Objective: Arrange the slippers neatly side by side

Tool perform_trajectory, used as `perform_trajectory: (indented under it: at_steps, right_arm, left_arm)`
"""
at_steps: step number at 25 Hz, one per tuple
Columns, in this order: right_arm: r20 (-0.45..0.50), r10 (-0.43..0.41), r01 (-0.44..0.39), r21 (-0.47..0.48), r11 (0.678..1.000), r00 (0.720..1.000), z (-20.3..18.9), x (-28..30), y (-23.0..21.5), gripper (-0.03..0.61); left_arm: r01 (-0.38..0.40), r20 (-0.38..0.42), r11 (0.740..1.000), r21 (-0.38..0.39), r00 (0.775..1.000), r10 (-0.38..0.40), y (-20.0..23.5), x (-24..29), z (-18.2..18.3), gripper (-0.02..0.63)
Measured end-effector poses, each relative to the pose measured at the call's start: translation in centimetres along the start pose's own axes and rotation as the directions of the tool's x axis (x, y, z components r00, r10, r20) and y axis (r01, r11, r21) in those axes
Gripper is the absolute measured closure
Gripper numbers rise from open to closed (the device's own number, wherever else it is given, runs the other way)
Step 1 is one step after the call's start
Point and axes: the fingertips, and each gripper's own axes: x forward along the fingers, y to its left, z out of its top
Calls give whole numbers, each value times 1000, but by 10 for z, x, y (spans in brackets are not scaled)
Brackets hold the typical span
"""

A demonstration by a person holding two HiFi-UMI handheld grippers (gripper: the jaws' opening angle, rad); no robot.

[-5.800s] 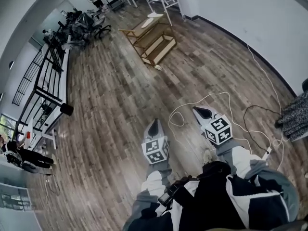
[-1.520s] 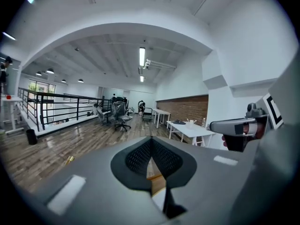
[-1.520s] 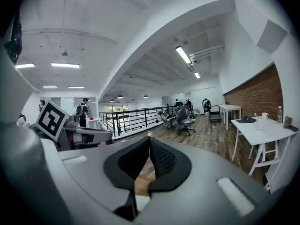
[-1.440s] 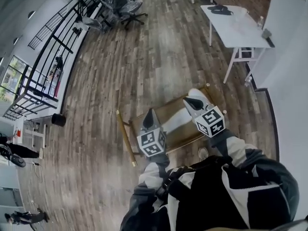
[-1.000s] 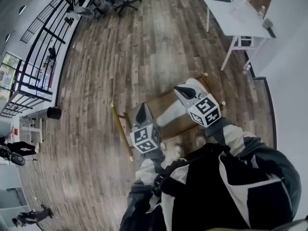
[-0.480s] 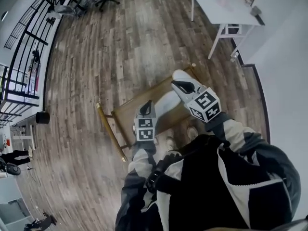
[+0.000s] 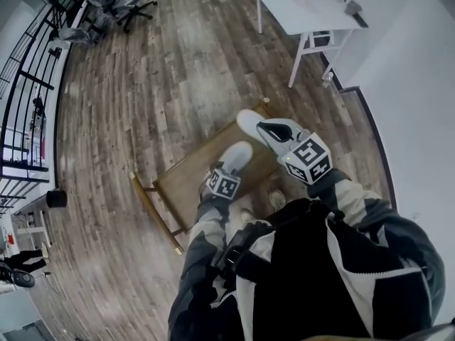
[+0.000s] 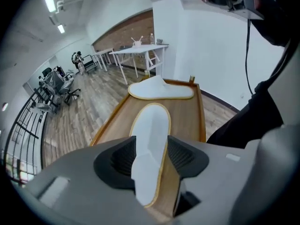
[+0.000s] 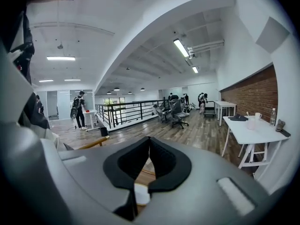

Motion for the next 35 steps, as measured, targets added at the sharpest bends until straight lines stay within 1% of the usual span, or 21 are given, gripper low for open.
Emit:
perform_trajectory:
  at_steps: [1, 3, 7, 9, 12, 13, 14, 15, 16, 17, 22, 27, 32, 35]
  right_arm:
    - [-2, -9, 9, 1, 1000, 1000, -1, -3, -4, 568]
    - [-9, -22, 22, 1, 1000, 1000, -3, -9, -9, 568]
    - [-14, -15, 15, -17, 1000, 1000, -1, -18, -9, 568]
    - [-9, -13, 13, -23, 1000, 1000, -1, -24, -13, 568]
    - [4, -36, 36, -9, 999, 999, -2, -33, -28, 568]
    - [6, -45, 45, -3, 999, 999, -3, -35, -32, 568]
    - [7, -51, 51, 0, 999, 999, -3, -36, -36, 568]
    - [8, -54, 54, 0, 999, 999, -3, -36, -37, 568]
    - [8, -52, 52, 0, 999, 999, -3, -35, -37, 568]
    - [7, -47, 47, -1, 999, 999, -4, -34, -37, 569]
    - [0, -20, 20, 2, 1000, 1000, -5, -28, -32, 568]
    - [9, 13, -13, -5, 1000, 1000, -4, -21, -20, 568]
    - [18, 60, -60, -11, 998, 998, 2, -11, -3, 568]
    - [23, 91, -91, -13, 996, 996, 4, -5, 6, 568]
  left_arm:
    - [5, -23, 1000, 21, 1000, -4, -1, 6, -1, 370]
    - [18, -73, 998, 58, 997, -14, -1, 17, -5, 348]
    - [67, -151, 994, 82, 987, -54, -4, 33, -16, 336]
    - [74, -180, 993, 95, 982, -56, -5, 41, -22, 336]
    - [76, -218, 990, 119, 975, -49, -9, 51, -31, 340]
    - [65, -225, 991, 118, 974, -37, -8, 54, -34, 351]
    - [44, -231, 993, 111, 973, -17, -4, 55, -36, 402]
    - [16, -233, 995, 101, 972, 8, 1, 56, -38, 507]
    - [-10, -231, 996, 90, 972, 31, 6, 56, -38, 578]
    - [-25, -226, 997, 79, 973, 42, 10, 56, -37, 581]
    - [-41, -189, 999, 15, 981, 43, 15, 49, -25, 581]
    - [-62, -141, 998, -24, 988, 58, 18, 36, -18, 581]
    - [-84, -92, 989, -123, 993, 73, 25, 11, -15, 582]
    - [-106, -51, 972, -208, 994, 97, 30, -8, -11, 582]
